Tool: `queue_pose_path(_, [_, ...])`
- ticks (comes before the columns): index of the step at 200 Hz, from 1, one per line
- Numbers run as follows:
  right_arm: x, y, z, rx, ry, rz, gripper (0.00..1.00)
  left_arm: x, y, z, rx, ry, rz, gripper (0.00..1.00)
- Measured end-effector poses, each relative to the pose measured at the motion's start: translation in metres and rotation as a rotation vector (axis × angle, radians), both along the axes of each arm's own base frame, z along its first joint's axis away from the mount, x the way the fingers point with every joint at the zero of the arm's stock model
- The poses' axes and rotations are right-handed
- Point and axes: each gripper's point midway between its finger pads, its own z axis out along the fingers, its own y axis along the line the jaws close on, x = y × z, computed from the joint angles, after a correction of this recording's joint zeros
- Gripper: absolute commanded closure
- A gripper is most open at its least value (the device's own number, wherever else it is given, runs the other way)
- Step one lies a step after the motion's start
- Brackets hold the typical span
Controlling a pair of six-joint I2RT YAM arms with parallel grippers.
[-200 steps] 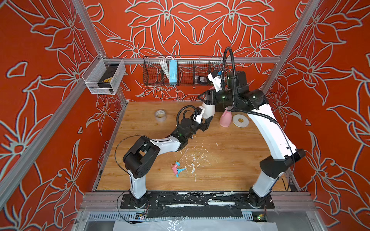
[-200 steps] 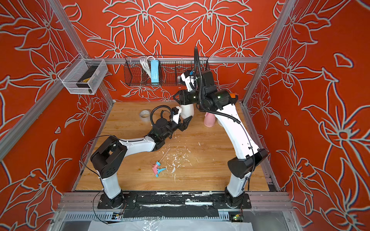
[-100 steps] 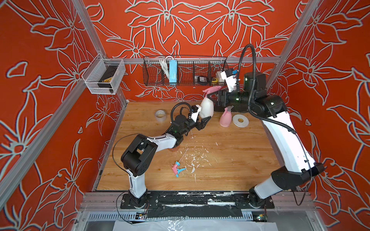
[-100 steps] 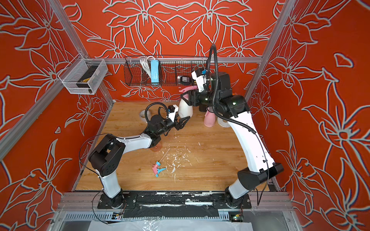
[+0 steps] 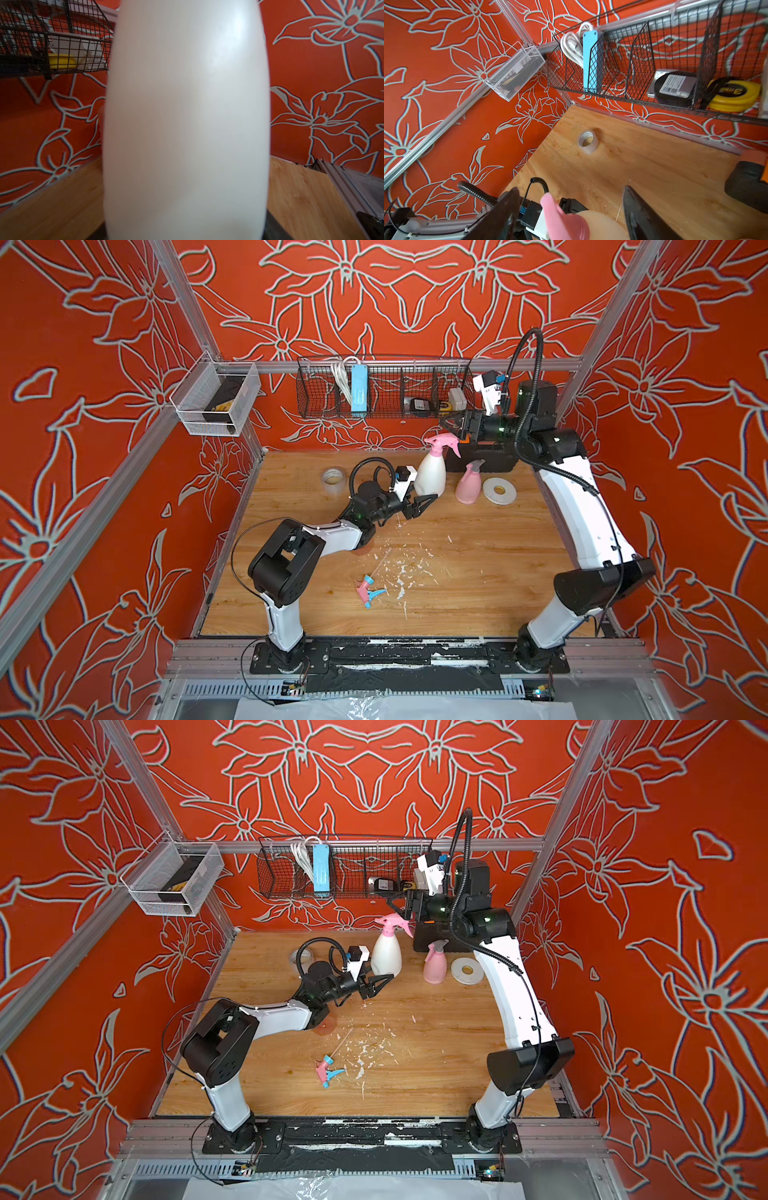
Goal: Attach spray nozzles to spray bottles
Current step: Screw the spray nozzle on the spray bottle.
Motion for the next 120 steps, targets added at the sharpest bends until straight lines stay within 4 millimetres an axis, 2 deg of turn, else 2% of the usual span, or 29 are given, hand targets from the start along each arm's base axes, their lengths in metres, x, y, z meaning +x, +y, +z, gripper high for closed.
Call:
queue_pose_path(26, [-0.010,0.011,-0.010,0.001,0.023,0.039,0.32,0.001,0.002,0.002,-0.011,0.004,-0.003,0.54])
queue_pose_path(50, [-0.027,0.018,-0.016,-0.002,0.032,0.064,0.34,0.001,0.002,0.005,-0.019,0.010,-0.005,0.54])
queue_pose_path(91, [-0.050,0.027,-0.003,-0.002,-0.012,0.075,0.37,0.001,0.001,0.011,-0.033,0.008,-0.012,0.55])
queue_pose_path(120, [-0.059,0.042,-0.001,-0.014,-0.033,0.087,0.37,0.003,0.002,0.014,-0.042,0.006,-0.008,0.55])
